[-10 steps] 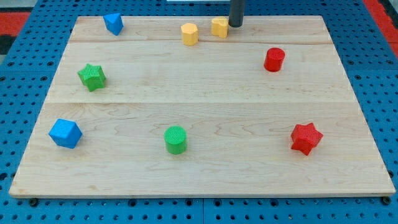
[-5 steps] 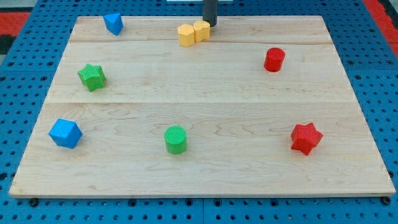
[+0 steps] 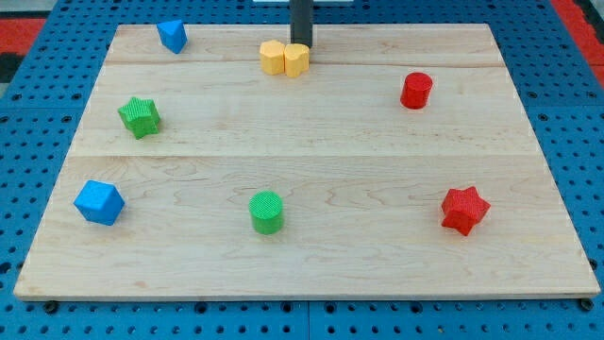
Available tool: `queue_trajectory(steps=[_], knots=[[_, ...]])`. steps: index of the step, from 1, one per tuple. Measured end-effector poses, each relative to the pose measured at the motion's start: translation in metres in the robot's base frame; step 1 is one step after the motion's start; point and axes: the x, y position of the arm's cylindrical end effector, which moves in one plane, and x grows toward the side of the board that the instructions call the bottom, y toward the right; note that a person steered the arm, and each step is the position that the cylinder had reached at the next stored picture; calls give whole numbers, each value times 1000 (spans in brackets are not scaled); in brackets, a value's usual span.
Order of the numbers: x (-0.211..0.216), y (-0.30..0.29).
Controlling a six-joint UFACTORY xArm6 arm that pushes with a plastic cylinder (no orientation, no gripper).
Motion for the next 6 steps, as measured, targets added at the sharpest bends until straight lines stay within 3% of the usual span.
queue_trajectory(steps=[2, 3, 6], knots=[[12, -46], [2, -11], [6, -49]])
